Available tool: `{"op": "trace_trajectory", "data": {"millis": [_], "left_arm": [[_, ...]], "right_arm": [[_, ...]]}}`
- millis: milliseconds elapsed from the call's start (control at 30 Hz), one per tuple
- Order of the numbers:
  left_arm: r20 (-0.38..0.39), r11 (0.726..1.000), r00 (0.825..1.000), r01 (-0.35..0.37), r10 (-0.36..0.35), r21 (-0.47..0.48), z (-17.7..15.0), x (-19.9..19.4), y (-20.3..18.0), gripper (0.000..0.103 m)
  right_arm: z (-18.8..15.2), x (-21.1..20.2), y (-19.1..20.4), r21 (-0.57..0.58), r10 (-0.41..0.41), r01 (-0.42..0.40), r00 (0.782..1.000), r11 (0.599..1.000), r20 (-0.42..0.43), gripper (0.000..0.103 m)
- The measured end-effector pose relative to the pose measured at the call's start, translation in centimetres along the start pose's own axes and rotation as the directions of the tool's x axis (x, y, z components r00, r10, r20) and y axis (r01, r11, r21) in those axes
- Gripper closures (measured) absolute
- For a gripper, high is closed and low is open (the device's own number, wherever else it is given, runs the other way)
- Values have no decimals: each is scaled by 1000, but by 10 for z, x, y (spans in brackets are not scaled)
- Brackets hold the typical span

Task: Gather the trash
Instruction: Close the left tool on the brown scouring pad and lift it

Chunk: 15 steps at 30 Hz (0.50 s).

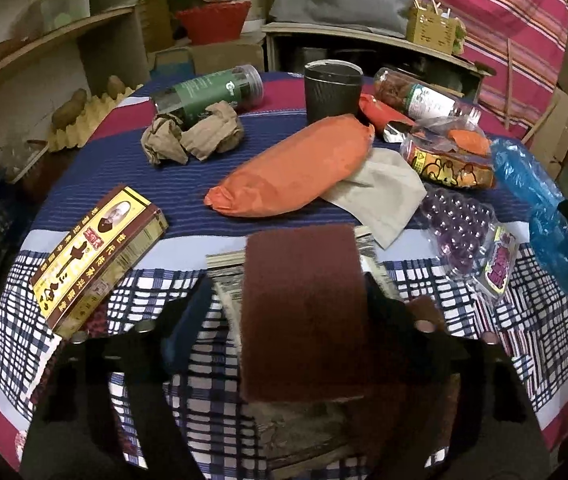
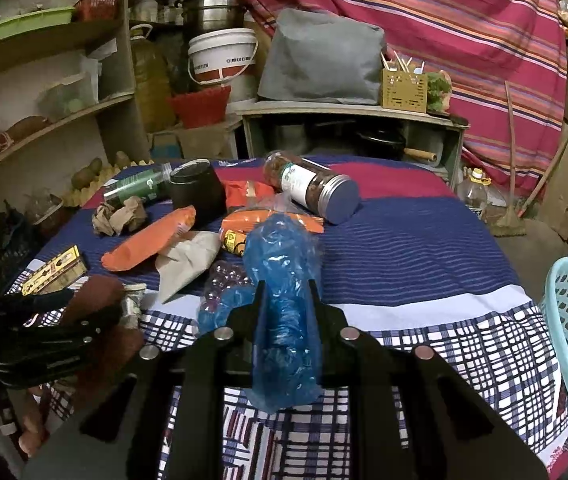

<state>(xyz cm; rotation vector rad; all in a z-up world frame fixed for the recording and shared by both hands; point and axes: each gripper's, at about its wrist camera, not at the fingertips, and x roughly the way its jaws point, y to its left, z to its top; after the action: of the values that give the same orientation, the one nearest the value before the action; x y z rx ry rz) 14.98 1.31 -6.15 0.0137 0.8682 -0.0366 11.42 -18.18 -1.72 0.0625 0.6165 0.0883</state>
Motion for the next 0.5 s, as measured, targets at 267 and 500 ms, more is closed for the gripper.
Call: {"op": "trace_trajectory", "data": {"millis": [267, 500], "left_arm": [[68, 998, 996, -55, 56, -18, 4, -15, 8, 48], [169, 994, 979, -110, 112, -18, 7, -34, 10, 48]], "right_arm": [[2, -3, 3, -8, -1, 1, 1000, 1000, 7, 84], [3, -5, 4, -7, -8, 9, 1000, 1000, 18, 84]]}}
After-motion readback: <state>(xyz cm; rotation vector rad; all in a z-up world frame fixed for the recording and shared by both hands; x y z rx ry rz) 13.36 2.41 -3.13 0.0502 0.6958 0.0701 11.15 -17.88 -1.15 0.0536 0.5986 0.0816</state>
